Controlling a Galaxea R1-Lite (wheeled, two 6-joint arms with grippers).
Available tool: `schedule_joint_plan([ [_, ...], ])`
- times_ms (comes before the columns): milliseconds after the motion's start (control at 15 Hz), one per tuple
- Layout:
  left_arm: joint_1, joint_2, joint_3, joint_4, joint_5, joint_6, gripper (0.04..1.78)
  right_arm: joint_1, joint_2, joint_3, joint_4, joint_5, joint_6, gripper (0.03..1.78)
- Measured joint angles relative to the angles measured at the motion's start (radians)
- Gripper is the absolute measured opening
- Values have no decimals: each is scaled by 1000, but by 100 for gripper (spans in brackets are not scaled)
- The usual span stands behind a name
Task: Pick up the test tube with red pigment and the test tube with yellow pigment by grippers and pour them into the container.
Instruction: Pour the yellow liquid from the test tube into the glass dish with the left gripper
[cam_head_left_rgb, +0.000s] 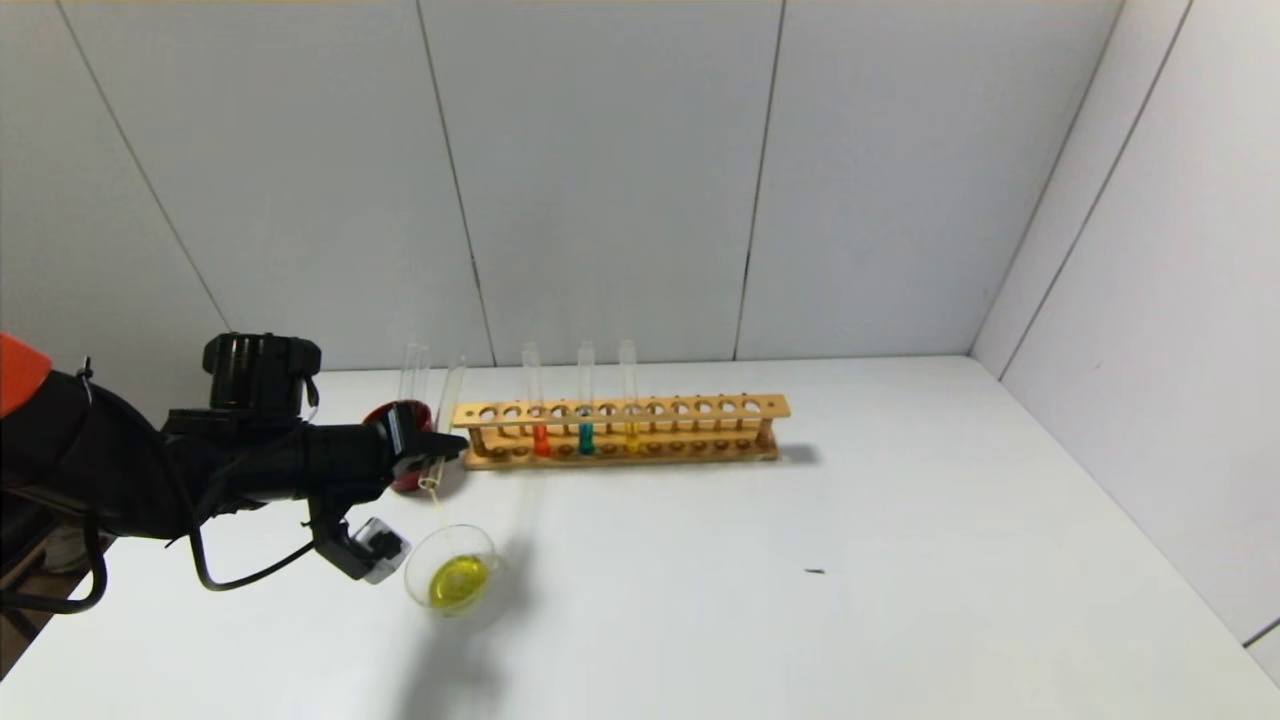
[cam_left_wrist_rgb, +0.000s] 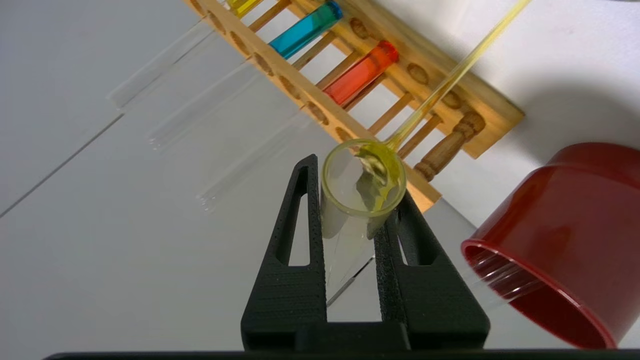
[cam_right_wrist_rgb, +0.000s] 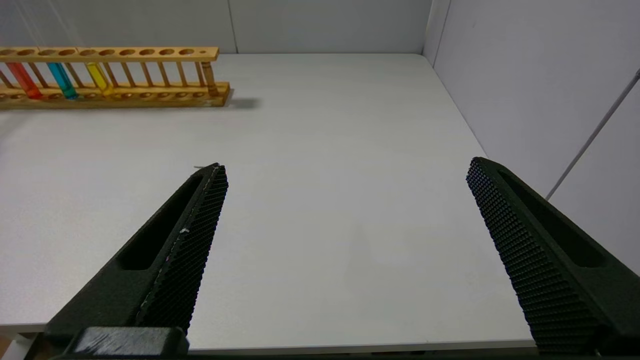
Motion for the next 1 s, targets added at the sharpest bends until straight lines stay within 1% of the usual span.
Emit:
schedule_joint_plan([
  [333, -3, -33, 46, -58, 21, 0, 32, 0, 0, 0, 0, 0, 0, 175],
  [1000, -38, -139, 116, -60, 61, 43, 32, 0, 0, 0, 0, 0, 0, 175],
])
